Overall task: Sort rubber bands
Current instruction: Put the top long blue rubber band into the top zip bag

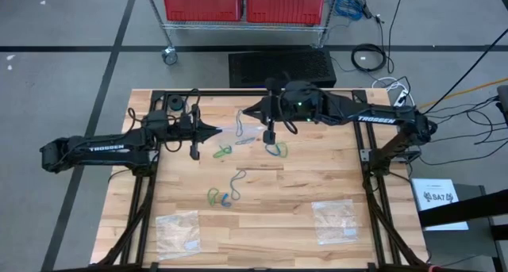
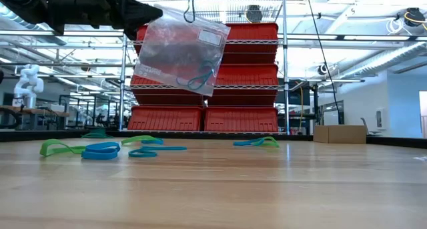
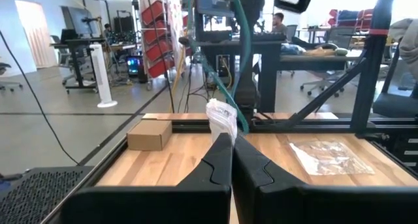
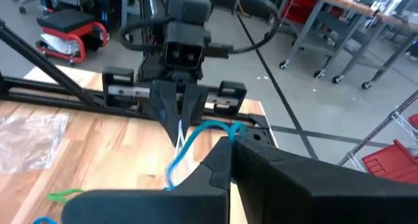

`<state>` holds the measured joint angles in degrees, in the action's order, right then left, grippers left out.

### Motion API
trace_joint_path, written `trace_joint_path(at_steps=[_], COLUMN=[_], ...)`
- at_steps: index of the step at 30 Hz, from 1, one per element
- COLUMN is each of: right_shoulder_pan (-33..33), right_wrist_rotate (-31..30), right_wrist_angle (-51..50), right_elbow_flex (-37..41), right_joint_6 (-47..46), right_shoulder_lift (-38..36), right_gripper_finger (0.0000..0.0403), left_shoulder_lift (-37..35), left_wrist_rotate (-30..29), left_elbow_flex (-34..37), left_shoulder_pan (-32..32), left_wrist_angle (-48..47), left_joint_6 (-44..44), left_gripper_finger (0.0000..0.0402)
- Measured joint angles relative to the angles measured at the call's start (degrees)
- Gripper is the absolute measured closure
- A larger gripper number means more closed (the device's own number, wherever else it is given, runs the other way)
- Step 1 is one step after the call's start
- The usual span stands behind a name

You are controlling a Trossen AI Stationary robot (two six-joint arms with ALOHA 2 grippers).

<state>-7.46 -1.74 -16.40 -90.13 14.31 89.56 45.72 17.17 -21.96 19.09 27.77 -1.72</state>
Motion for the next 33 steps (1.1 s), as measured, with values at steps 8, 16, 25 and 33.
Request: trace_joint_path(at_steps=[8,16,25,33], right_shoulder_pan=[-0.1,-0.1,-0.1,0.0], right_wrist_rotate=[0.2,0.3,0.3,0.3], right_wrist_angle=[1.2,1.0,-1.4,-2.1], right_elbow_flex=[0.0,-2.4,-3.0,-3.0], right_joint_6=[0.1,0.1,0.0,-0.5], right_shoulder_lift=[-0.1,-0.1,-0.1,-0.1], right_gripper_finger=[0.0403,0.0403,0.0403,0.0403], left_shoulder_lift=[0.0,0.0,0.0,0.0], left_wrist_rotate=[0.0,0.0,0.0,0.0], left_elbow_flex=[0.0,0.0,0.0,0.0], left_shoulder_pan=[0.0,0.0,0.0,0.0], left_wrist_angle=[-0.1,-0.3,-0.2,-0.2], left_joint_6=[0.0,-0.1,-0.1,-0.1], left_gripper_finger=[0.0401,0.0401,0.0401,0.0401])
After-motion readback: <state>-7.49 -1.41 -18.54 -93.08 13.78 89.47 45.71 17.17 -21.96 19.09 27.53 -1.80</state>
